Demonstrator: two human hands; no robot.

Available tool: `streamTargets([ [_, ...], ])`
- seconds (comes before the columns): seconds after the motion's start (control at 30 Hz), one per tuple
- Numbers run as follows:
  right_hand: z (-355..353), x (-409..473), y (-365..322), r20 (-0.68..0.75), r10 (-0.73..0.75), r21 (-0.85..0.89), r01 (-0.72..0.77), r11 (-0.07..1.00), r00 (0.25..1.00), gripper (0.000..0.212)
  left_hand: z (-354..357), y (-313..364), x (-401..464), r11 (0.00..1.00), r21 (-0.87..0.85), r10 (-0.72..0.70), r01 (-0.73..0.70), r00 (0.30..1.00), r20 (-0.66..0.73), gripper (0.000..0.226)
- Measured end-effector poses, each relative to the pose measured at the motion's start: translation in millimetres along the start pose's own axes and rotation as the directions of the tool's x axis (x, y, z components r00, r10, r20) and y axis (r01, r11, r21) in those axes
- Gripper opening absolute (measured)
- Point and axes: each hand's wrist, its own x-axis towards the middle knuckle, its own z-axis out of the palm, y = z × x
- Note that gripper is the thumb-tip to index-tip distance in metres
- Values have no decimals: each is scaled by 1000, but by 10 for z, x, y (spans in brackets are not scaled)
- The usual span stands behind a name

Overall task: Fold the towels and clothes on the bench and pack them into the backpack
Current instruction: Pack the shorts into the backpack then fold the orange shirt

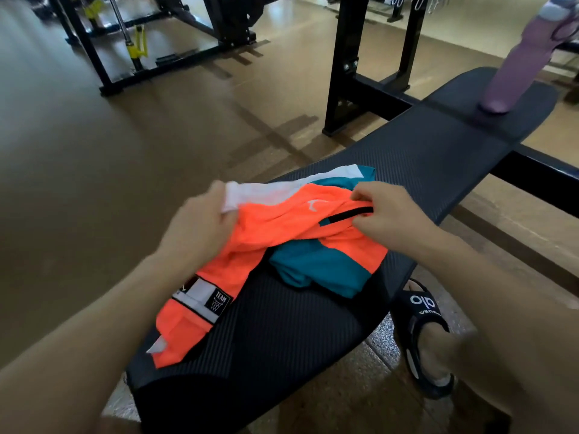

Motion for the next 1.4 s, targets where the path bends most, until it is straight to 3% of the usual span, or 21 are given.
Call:
streamTargets([
  [0.13, -196, 32, 137, -169, -3, -110, -16, 994, 986, 23, -350, -357, 90, 921, -171, -375, 351, 917, -136, 20],
  [0.23, -202, 24, 131, -213, -18, -186, -22, 982, 977, 22, -323, -585, 52, 857, -134, -506, 497, 861, -46, 25],
  [0.3, -143, -4, 125, -196, 61, -226, -105, 969, 979, 30, -229, -592, -4, 853, -58, -515, 519, 854, 70, 50],
  [0.4, -113, -27, 172, -12, 329, -280, -319, 906, 944, 54, -102, -415, -86, 927, 87, -374, 364, 914, 155, 79],
  [0.47, -152, -24, 206, 121, 443, -270, -400, 876, 889, 72, -16, -212, -167, 971, 222, -128, 89, 977, 169, 87],
  [0.53, -195, -12, 222, 196, 482, -199, -447, 872, 854, 82, 116, -44, -265, 960, 232, 101, -159, 965, 244, 94],
  [0.63, -235, -6, 222, 222, 503, -115, -490, 864, 835, 62, 298, 59, -333, 925, 251, 185, -286, 915, 360, 88],
  [0.73, -273, 25, 233, 82, 446, -46, -444, 895, 891, 32, 370, 72, -252, 900, 270, 263, -343, 919, 293, 35],
  [0.8, -335, 26, 229, -115, 365, 37, -364, 931, 924, 29, 301, 140, -168, 948, 189, 222, -256, 958, 184, 11],
  [0.9, -455, 31, 268, -433, 230, 57, -228, 972, 871, 41, 154, 242, -40, 992, -87, 88, -91, 995, -38, 5],
  [0.93, -471, 46, 298, -492, 201, 6, -228, 974, 847, 46, 107, 252, -11, 987, -142, 59, -73, 993, -100, 5],
  [1.0, -447, 83, 376, -520, 187, -123, -290, 949, 833, 53, 75, 204, 4, 991, -132, 22, -35, 995, -99, 9],
  [1.1, -290, 69, 421, -394, 231, -308, -364, 879, 890, 56, 126, 99, -68, 994, 106, -4, 2, 1000, 11, 30],
  [1.2, -142, -33, 333, -203, 212, -415, -281, 865, 956, 49, 171, 209, -193, 958, 232, 156, -169, 985, 73, 41],
  [1.3, -72, -164, 127, -130, 49, -304, -87, 949, 990, 25, 236, 364, -353, 852, 289, 388, -438, 896, 215, 39],
  [1.4, 72, -380, -47, 204, -28, -154, 60, 986, 979, 20, 339, 405, -517, 724, 368, 466, -584, 807, 364, 34],
])
